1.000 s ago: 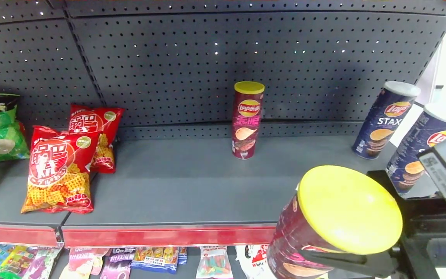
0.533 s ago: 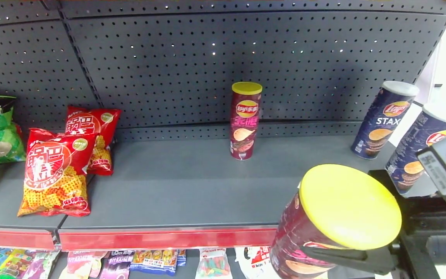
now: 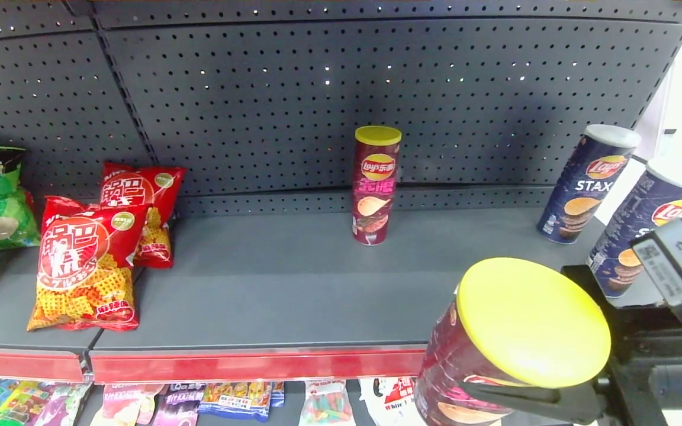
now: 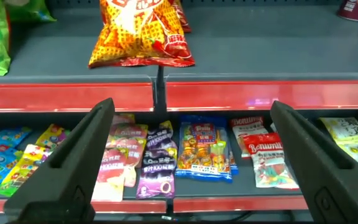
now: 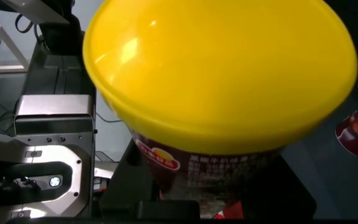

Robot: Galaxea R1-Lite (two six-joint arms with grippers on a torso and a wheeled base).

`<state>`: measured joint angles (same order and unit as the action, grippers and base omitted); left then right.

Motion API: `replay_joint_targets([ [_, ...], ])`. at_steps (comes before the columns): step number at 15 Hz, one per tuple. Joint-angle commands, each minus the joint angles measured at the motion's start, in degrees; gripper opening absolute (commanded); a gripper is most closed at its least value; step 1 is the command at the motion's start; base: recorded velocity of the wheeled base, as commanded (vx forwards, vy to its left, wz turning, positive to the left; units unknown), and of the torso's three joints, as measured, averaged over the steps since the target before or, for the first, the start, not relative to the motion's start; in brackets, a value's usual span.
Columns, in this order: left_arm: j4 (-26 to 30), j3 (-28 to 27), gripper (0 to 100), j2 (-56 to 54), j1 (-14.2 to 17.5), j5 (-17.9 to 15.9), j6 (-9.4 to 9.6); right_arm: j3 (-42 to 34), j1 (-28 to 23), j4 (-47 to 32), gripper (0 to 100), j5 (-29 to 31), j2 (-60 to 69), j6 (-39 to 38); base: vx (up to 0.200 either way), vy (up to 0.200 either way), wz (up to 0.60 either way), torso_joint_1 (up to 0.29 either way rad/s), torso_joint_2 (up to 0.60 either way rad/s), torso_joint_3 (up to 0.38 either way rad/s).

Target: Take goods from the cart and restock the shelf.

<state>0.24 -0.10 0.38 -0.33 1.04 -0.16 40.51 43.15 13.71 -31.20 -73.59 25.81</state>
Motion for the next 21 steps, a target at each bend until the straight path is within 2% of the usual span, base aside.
replay_joint_targets([
  [1, 0.02, 0.01, 100, 0.06, -0.02, 0.02, -0.02, -0.34, -0.26, 0.08, 0, -0.01, 0.21, 0.03, 0.0, -0.2, 0.0, -0.017, 0.0, 0.002],
  [3, 0.11, 0.01, 100, 0.06, -0.02, 0.02, -0.11, -0.87, -0.35, 0.08, 0, -0.09, 0.47, 0.03, 0.0, -0.2, 0.0, 0.017, 0.0, 0.0],
  [17, 0.02, 0.01, 100, 0.06, -0.02, 0.02, -0.19, -1.66, -0.26, 0.08, 0, -0.09, 0.82, 0.03, 0.0, 0.0, 0.0, 0.0, 0.0, 0.0],
  [19, 0.11, 0.01, 100, 0.06, -0.02, 0.02, -0.19, -1.93, -0.26, 0.08, 0, -0.09, 0.82, 0.03, 0.2, 0.0, 0.0, 0.002, 0.0, 0.005],
  [21, 0.02, 0.01, 100, 0.06, -0.02, 0.02, -0.19, -2.28, -0.35, 0.17, 0, -0.09, 0.91, 0.03, 0.0, 0.0, 0.0, 0.0, 0.0, 0.0],
])
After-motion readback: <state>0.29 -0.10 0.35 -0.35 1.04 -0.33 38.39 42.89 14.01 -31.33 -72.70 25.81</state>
